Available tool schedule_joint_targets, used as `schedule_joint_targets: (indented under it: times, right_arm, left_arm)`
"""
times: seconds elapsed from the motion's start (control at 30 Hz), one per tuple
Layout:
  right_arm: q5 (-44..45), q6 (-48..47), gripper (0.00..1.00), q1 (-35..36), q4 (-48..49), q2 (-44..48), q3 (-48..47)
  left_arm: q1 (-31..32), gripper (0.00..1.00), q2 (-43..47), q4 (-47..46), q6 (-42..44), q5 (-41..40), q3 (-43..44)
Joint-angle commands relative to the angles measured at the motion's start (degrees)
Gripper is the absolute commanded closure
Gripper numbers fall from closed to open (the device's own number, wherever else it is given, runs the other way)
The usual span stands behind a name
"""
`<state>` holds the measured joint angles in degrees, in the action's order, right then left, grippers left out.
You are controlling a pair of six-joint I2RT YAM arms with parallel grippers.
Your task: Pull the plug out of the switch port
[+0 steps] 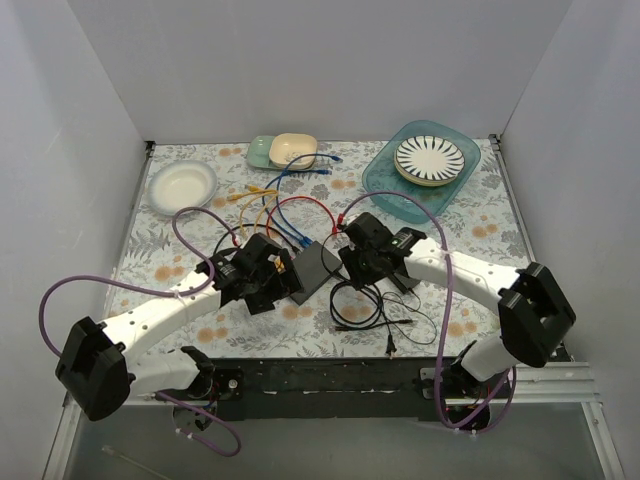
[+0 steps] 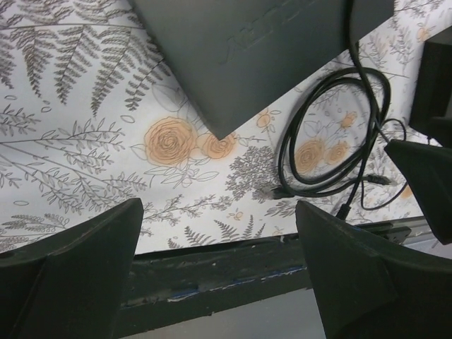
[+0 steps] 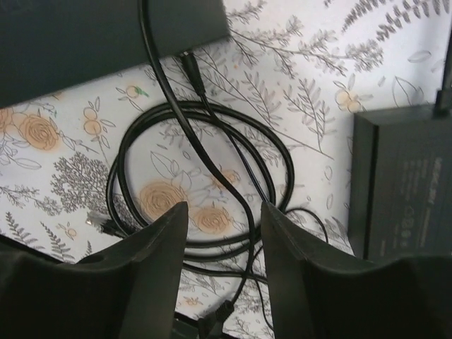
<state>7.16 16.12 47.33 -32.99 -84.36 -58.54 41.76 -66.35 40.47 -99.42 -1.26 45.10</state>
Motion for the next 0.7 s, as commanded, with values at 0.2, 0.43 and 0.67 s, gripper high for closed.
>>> schedule_joint_targets:
  times: [0.2,0.43,0.67]
  right_arm:
    - [0.75,-1.44,0.4,2.41,3.11,-9.59,-6.06]
    - [4.61,0.58,0.59,2.33,4.25,-13.29,-6.76]
    - [10.58,3.04,0.99,2.33,5.4,-6.18,-6.41]
  left_arm:
    - [0.25,0.1,7.02,2.86,0.36,0.73,-3.61]
    - [0.25,0.11,7.46,3.57,0.28,1.17,-5.46]
    - [0.25,0.1,8.42,2.78,-0.25,1.17,-6.6]
